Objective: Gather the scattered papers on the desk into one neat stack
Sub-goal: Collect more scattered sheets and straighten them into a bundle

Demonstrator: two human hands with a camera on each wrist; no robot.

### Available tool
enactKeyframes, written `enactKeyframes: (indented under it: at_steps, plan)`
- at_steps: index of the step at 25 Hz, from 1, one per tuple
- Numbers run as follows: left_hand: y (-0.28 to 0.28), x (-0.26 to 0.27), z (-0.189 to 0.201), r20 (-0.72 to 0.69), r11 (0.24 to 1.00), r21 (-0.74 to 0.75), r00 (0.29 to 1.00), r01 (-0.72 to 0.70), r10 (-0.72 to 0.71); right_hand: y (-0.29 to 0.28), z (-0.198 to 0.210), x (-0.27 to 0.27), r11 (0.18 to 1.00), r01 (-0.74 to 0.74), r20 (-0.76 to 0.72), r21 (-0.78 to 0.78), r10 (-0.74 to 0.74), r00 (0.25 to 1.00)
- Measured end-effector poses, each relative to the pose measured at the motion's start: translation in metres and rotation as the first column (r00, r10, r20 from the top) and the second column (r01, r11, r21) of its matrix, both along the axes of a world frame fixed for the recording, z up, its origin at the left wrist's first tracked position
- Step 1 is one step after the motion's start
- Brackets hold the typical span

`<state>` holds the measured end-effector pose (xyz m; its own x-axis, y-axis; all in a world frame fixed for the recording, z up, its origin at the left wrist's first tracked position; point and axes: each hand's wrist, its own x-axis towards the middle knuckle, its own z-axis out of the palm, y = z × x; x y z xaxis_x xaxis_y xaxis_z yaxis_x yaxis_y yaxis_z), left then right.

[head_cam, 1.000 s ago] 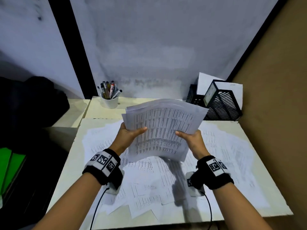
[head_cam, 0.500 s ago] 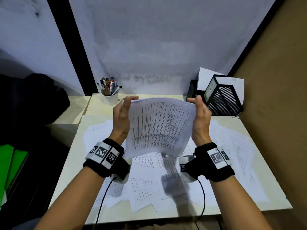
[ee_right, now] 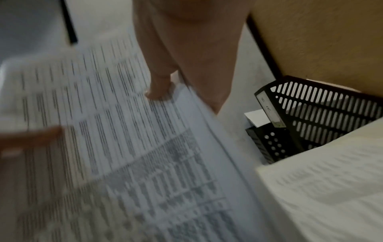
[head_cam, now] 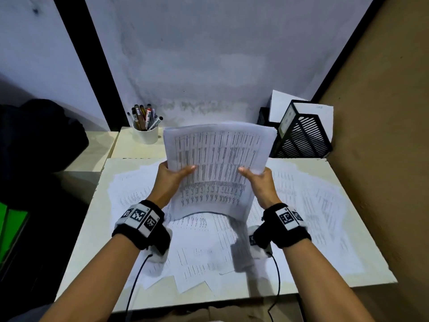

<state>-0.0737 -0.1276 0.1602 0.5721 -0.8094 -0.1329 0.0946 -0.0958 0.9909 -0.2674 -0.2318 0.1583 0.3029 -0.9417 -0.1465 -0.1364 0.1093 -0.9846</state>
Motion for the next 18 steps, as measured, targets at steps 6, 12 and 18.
enactKeyframes:
  at_steps: [6, 12, 18]
  plan:
    - [0.007, 0.003, -0.032, -0.041, 0.989, 0.098, 0.993, 0.111, -0.107, -0.001, -0.024, -0.003, 0.992, -0.075, -0.049, 0.099, 0.080, 0.996]
    - [-0.001, -0.012, -0.043, 0.215, 0.942, 0.265, 0.939, 0.206, -0.267, -0.038, -0.008, -0.033, 0.994, -0.091, 0.043, 0.063, 0.089, 0.995]
    - [0.009, -0.022, -0.083, 0.243, 0.886, 0.458, 0.969, -0.069, -0.050, -0.081, -0.104, -0.193, 0.881, 0.453, -0.602, 0.138, -0.289, 0.744]
